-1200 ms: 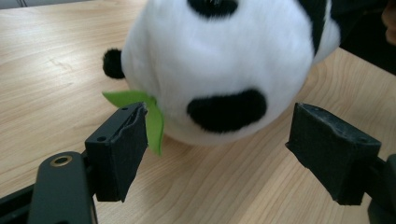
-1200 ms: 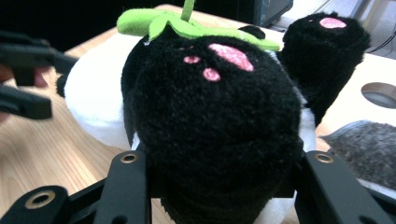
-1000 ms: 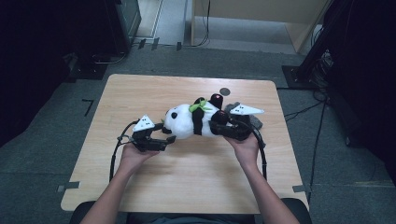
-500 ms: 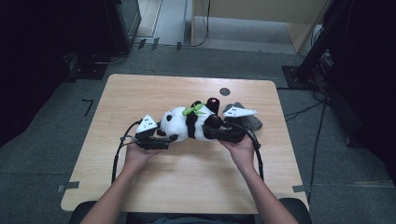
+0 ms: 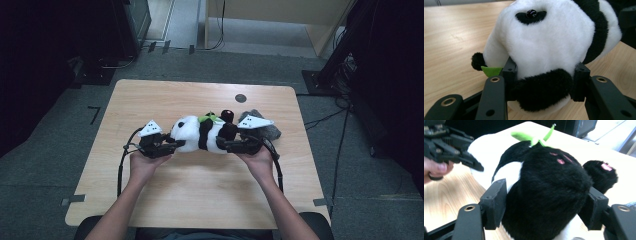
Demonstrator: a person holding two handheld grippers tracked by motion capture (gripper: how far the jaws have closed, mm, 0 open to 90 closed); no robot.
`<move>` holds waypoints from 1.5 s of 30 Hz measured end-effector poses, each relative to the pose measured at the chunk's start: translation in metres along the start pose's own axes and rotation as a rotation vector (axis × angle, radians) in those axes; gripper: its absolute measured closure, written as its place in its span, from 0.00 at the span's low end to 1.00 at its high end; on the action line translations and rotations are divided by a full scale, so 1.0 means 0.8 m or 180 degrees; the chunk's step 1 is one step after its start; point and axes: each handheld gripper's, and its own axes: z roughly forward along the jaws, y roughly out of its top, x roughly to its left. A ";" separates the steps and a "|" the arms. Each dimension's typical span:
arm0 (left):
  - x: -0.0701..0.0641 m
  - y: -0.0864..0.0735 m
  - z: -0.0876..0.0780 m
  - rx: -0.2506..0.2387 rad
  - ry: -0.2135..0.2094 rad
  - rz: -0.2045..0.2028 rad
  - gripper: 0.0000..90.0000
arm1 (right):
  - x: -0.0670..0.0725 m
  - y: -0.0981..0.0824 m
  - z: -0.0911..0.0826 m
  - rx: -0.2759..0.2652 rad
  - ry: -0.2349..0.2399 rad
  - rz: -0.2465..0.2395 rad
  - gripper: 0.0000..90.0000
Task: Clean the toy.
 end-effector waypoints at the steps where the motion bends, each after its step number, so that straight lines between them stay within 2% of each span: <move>1: 0.002 0.001 -0.002 0.0002 0.0006 -0.0049 0.59 | 0.000 -0.001 0.000 0.0000 0.0021 0.0001 0.31; 4: 0.009 0.005 -0.011 -0.0037 0.0008 -0.0122 0.60 | -0.002 -0.005 0.001 -0.0022 0.0115 0.0027 0.25; 6: 0.011 0.008 -0.017 -0.0074 -0.0024 -0.0167 0.61 | -0.003 -0.010 0.001 -0.0110 0.0163 0.0046 0.19; 8: 0.010 0.011 -0.022 -0.0113 -0.0061 -0.0190 0.61 | -0.006 -0.013 0.004 -0.0115 0.0223 0.0064 0.13; 10: 0.007 0.014 -0.025 -0.0124 -0.0090 -0.0187 0.61 | -0.006 -0.015 0.010 -0.0083 0.0180 0.0049 0.13; 14: 0.000 0.016 -0.021 -0.0005 -0.0150 -0.0284 0.60 | 0.000 -0.017 0.018 -0.0119 0.0302 -0.0017 0.01; 16: -0.007 0.017 -0.018 0.0032 -0.0177 -0.0298 0.60 | 0.005 -0.017 0.023 -0.0061 0.0203 -0.0079 0.01; 18: -0.011 0.018 -0.016 0.0060 -0.0186 -0.0321 0.60 | 0.007 -0.019 0.027 -0.0018 0.0039 -0.0111 0.06; 20: -0.010 0.018 -0.014 0.0066 -0.0196 -0.0372 0.59 | 0.003 -0.023 0.029 -0.0021 0.0021 -0.0036 0.12; 22: -0.009 0.017 -0.013 0.0074 -0.0176 -0.0369 0.58 | 0.002 -0.025 0.029 -0.0008 -0.0002 0.0004 0.21; 24: -0.011 0.017 -0.010 0.0098 -0.0111 -0.0304 0.55 | 0.005 -0.025 0.029 0.0026 -0.0085 -0.0019 0.31; 27: -0.014 0.015 -0.006 0.0056 -0.0018 -0.0148 0.44 | 0.005 -0.024 0.027 0.0062 -0.0152 0.0063 0.42; 30: -0.010 0.013 -0.004 -0.0029 -0.0037 -0.0086 0.33 | 0.004 -0.022 0.026 0.0078 -0.0161 0.0158 0.44; 33: -0.004 0.010 -0.003 -0.0027 -0.0099 -0.0085 0.26 | 0.000 -0.021 0.023 0.0086 -0.0132 0.0234 0.46; 37: -0.002 0.006 -0.007 -0.0031 -0.0135 0.0006 0.29 | -0.005 -0.020 0.017 0.0093 -0.0184 0.0304 0.47; 41: 0.003 -0.001 -0.008 -0.0036 -0.0215 -0.0014 0.29 | -0.014 -0.018 0.007 0.0035 -0.0220 0.0372 0.48; 45: 0.002 -0.005 -0.007 -0.0060 -0.0215 0.0043 0.29 | -0.016 -0.013 -0.004 -0.0057 -0.0214 0.0435 0.48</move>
